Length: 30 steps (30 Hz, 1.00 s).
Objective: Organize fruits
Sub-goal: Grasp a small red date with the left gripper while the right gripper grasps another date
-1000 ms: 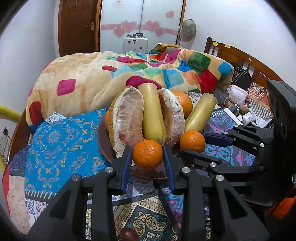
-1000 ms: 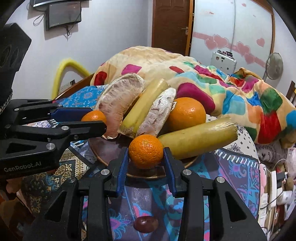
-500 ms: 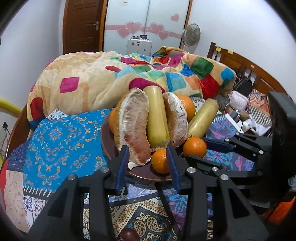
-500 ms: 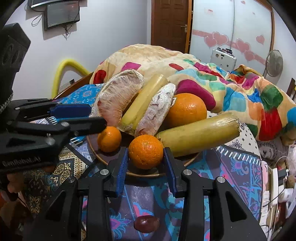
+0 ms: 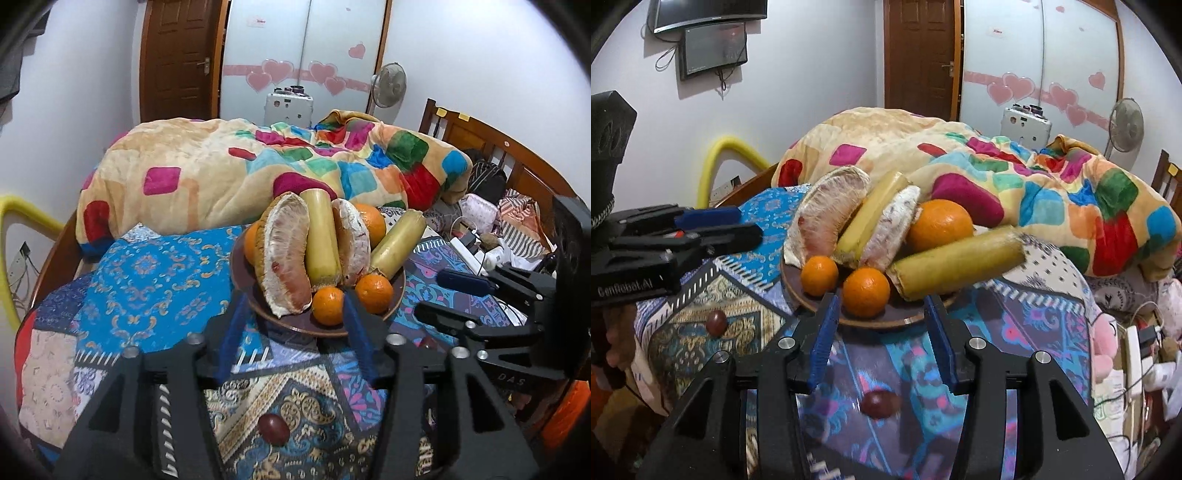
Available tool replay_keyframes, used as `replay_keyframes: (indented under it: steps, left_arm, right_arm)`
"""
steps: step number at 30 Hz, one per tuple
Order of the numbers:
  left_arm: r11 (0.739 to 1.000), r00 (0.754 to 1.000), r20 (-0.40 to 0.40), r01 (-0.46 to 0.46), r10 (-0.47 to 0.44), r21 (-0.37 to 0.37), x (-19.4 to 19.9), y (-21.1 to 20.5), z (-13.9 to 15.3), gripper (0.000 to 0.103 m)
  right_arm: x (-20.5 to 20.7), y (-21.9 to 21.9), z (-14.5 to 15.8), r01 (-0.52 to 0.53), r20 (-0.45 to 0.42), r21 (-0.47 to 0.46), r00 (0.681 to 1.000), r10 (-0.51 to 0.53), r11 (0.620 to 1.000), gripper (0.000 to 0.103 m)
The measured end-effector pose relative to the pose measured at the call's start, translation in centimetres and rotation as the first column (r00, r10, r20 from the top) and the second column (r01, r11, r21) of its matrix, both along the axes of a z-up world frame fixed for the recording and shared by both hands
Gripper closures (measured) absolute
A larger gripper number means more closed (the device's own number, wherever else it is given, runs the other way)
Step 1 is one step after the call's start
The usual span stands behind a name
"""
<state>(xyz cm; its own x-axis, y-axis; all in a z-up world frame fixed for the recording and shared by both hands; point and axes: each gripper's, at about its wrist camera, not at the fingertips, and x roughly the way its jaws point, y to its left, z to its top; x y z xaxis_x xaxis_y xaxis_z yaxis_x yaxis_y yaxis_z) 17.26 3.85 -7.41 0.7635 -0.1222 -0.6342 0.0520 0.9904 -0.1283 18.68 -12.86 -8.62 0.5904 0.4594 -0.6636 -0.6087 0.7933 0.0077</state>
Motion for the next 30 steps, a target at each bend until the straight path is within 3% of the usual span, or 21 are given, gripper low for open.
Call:
replay_keyframes:
  steps: [5,16,22,30]
  left_arm:
    - [1.000,1.000,-0.001,-0.022,0.022,0.000,-1.2,0.4,-0.3,0.037]
    - [0.998,0.997,-0.073,-0.037,0.034,-0.042,-2.4,1.7,-3.2,0.037]
    - [0.999,0.995,-0.100,-0.033,0.030,-0.034,-2.8,1.4,-4.4,0.037]
    - [1.000,0.992,-0.124,-0.001,0.000,-0.008,-4.9,0.8,-5.5,0.037]
  right_arm:
    - [-1.2,-1.2,-1.1,0.009,-0.032,-0.013,0.999,-0.009,1.000,0.056]
    - [-1.2,-1.9,-4.3,0.013,-0.107,-0.028,0.994,-0.016,1.000,0.057]
    - [-1.5,-1.4,-4.3,-0.003,-0.090,-0.032,0.996,0.000,0.999,0.083]
    - [-3.1,-2.6,-3.0,0.012,-0.073,-0.001,0.997,-0.012,1.000,0.084]
